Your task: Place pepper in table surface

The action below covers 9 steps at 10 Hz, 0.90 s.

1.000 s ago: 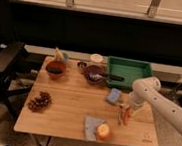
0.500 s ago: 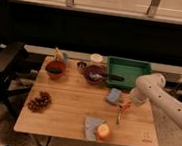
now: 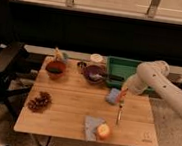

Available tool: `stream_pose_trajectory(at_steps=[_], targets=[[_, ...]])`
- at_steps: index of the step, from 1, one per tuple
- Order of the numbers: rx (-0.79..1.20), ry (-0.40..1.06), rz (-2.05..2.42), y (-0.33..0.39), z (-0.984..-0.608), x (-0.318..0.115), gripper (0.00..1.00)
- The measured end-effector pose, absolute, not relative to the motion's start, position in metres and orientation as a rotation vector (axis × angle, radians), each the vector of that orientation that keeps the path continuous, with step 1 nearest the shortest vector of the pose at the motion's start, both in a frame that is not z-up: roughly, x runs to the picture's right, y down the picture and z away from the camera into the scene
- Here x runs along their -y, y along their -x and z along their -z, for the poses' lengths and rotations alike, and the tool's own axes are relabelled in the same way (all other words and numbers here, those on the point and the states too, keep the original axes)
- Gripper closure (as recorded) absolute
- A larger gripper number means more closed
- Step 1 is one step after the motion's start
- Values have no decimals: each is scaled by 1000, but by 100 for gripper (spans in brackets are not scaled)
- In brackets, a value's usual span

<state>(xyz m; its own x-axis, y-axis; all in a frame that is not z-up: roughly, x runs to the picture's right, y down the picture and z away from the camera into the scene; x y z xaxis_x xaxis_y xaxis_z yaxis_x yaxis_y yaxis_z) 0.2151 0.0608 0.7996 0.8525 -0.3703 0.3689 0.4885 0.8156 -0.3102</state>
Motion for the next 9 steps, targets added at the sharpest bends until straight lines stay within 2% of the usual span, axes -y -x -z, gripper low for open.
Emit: stream_pose_trajectory(at_steps=[2, 6, 9], targets=[[411, 398, 513, -171, -786, -48, 100], [418, 397, 514, -172, -785, -47, 100], [463, 336, 614, -148, -781, -42, 100]])
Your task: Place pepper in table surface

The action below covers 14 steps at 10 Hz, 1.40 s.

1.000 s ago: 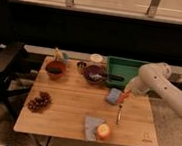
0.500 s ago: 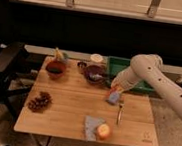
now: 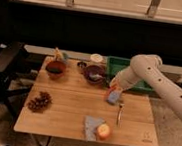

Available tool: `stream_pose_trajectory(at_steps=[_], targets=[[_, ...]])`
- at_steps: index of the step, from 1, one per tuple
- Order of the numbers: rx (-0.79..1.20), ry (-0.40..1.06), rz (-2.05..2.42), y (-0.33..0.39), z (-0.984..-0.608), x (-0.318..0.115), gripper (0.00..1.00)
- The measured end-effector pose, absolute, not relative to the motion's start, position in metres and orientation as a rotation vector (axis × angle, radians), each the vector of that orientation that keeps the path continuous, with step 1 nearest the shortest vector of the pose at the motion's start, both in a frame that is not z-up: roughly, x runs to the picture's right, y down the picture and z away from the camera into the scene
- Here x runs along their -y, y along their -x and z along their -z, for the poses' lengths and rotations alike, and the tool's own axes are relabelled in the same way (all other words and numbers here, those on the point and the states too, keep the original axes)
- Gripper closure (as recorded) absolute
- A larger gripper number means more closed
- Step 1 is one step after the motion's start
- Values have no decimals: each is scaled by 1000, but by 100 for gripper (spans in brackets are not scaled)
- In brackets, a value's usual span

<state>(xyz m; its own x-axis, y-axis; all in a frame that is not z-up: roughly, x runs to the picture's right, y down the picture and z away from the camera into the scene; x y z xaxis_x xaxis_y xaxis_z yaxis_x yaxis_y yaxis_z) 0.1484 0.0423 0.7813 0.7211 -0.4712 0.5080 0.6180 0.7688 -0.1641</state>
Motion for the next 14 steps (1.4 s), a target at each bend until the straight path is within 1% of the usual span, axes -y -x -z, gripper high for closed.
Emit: stream_pose_trajectory(at_steps=[4, 7, 8, 9, 11, 12, 13, 14], targets=[[546, 272, 754, -67, -783, -44, 100], [622, 248, 820, -12, -798, -64, 99], [650, 233, 838, 8, -807, -75, 91], [673, 219, 838, 21, -815, -84, 81], [705, 203, 834, 32, -825, -95, 63], [725, 201, 830, 40, -834, -102, 51], [737, 205, 826, 46, -844, -109, 41], [745, 207, 821, 51, -851, -112, 34]])
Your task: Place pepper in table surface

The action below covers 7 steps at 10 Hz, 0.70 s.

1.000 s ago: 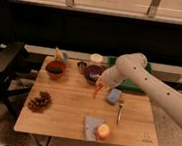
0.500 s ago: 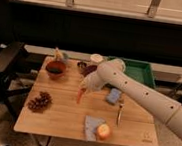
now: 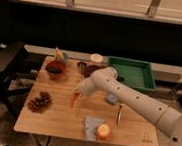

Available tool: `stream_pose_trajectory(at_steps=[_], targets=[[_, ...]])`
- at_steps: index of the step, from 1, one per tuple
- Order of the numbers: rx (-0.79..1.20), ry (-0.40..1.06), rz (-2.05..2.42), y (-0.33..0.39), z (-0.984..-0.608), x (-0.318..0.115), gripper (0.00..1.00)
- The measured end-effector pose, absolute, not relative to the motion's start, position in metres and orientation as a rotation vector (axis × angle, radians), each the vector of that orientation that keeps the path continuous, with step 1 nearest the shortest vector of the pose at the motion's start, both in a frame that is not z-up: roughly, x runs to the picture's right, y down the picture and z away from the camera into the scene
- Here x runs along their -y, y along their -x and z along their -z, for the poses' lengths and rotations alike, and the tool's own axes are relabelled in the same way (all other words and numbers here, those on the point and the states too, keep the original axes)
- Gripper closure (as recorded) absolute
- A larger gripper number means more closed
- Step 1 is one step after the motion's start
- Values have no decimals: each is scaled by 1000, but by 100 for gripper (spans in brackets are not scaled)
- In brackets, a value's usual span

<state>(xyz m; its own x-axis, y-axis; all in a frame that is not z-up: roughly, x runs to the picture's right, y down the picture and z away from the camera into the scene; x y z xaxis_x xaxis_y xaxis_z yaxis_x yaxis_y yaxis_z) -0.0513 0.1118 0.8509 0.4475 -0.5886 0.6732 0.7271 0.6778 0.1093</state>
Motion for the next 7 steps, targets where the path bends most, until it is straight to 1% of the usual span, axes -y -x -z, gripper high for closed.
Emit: stream_pose_trajectory(at_steps=[1, 3, 7], targets=[[751, 212, 812, 56, -861, -114, 31], [760, 225, 783, 61, -875, -116, 30], [758, 227, 779, 59, -876, -116, 30]])
